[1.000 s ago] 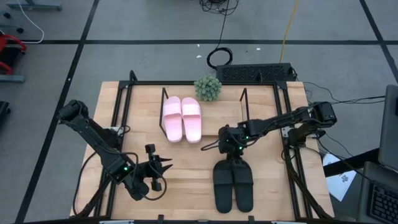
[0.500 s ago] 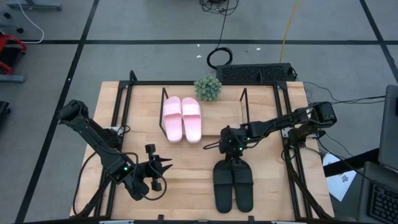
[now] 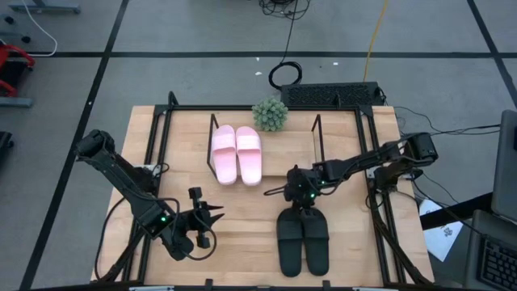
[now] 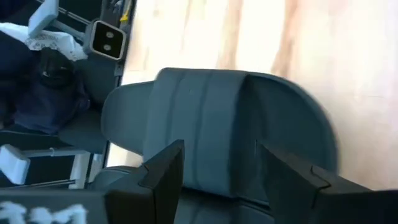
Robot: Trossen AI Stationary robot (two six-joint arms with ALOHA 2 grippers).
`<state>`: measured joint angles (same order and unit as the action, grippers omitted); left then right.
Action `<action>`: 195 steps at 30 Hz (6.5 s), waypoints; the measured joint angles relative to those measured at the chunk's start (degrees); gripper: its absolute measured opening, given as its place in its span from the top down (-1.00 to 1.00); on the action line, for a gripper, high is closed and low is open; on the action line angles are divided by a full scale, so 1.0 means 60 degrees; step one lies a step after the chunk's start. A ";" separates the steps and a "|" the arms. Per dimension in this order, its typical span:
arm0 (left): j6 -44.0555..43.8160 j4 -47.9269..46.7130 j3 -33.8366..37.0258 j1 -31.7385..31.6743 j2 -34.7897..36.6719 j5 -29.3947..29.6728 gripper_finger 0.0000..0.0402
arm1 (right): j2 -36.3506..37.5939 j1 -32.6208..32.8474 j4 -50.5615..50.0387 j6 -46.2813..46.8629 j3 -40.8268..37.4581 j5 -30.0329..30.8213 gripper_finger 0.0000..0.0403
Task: Pick and place slides into the shelf
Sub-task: Put the left black slipper on the shelf
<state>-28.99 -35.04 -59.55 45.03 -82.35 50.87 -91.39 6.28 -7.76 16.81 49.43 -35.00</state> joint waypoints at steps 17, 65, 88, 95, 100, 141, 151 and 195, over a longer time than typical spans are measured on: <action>-0.0018 0.0006 0.0000 -0.0003 0.0000 0.0004 0.49 | -0.0208 0.0434 0.0074 0.0089 -0.0007 0.0579 0.06; -0.0033 -0.0001 0.0000 -0.0002 0.0000 0.0006 0.49 | -0.0703 0.0394 0.1055 0.0231 -0.0216 -0.1375 0.21; -0.0002 -0.0005 0.0000 -0.0003 0.0000 0.0036 0.49 | -0.0698 0.0306 0.2395 0.0839 -0.0981 -0.1421 0.80; -0.0004 -0.0008 0.0000 -0.0003 0.0000 0.0036 0.49 | -0.0699 0.0086 0.2574 0.0719 -0.0980 -0.1439 0.97; 0.0000 -0.0008 0.0000 -0.0003 0.0000 0.0036 0.49 | -0.0645 0.0051 0.2801 0.0889 -0.0980 -0.1373 0.99; 0.0127 -0.0036 0.0000 -0.0808 0.0000 0.0023 0.49 | 0.3315 -0.5041 -0.1752 -0.1394 0.1446 -0.5395 1.00; -0.0250 0.0356 0.0000 -0.0826 0.0000 -0.0840 0.49 | 0.3349 -0.4121 -0.6571 -0.3175 0.3708 -0.2416 1.00; 0.8256 0.8775 -0.0516 -0.3642 -0.1433 -0.2413 0.49 | 0.3493 -0.2657 -0.4280 -0.3424 0.3716 -0.2463 1.00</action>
<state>20.54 17.61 -62.65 23.18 -90.94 36.39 -70.43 -9.66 -33.44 -3.73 71.72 -49.78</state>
